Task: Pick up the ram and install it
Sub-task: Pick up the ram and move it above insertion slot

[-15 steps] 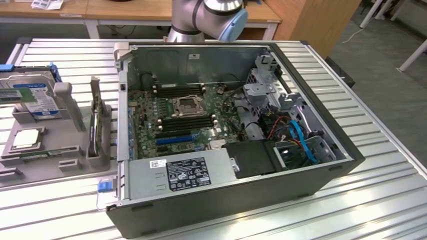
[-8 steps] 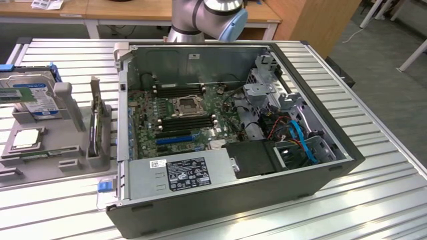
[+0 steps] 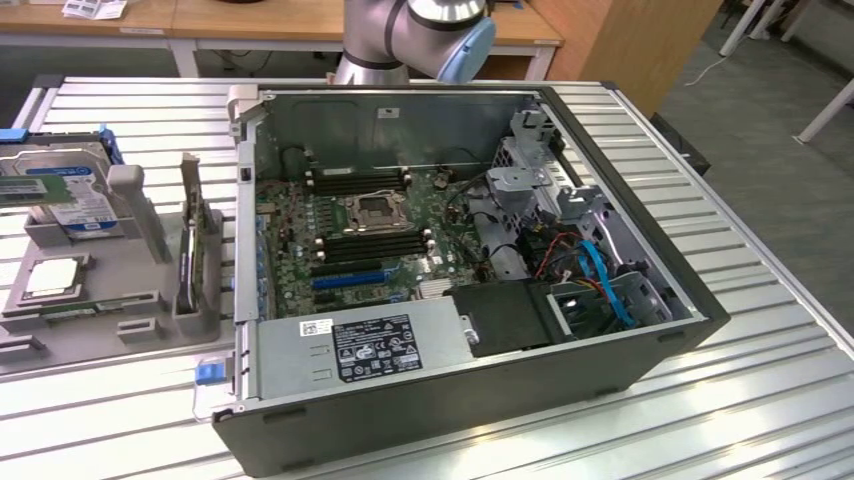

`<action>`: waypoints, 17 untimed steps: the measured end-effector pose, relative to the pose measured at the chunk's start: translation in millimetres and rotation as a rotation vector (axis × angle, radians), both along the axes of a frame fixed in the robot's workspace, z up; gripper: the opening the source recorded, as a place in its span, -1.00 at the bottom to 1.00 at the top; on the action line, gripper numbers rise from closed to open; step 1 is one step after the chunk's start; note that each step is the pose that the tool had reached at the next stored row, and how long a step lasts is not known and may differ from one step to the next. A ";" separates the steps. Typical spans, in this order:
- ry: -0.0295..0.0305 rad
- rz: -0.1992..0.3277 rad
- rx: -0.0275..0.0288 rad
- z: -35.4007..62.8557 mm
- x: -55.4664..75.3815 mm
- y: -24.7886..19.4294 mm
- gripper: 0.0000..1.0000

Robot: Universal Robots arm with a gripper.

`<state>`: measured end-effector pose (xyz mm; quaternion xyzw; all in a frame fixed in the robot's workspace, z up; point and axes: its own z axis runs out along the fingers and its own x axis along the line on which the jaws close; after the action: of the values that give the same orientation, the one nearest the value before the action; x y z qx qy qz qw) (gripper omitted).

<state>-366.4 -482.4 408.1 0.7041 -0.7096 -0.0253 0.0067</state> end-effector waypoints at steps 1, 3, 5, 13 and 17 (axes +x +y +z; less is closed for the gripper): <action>0.0000 0.000 0.0000 0.0 0.5 0.0 -0.77; 0.0000 0.000 -0.0001 0.0 1.7 0.0 -0.77; 0.0000 0.000 -0.0001 0.0 3.0 0.0 -0.77; 0.0000 0.000 -0.0001 0.0 9.2 0.0 -0.77; 0.0000 0.000 0.0000 0.0 12.5 0.0 -0.77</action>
<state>-353.9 -482.4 408.1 0.7041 -0.7096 -0.0253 0.0067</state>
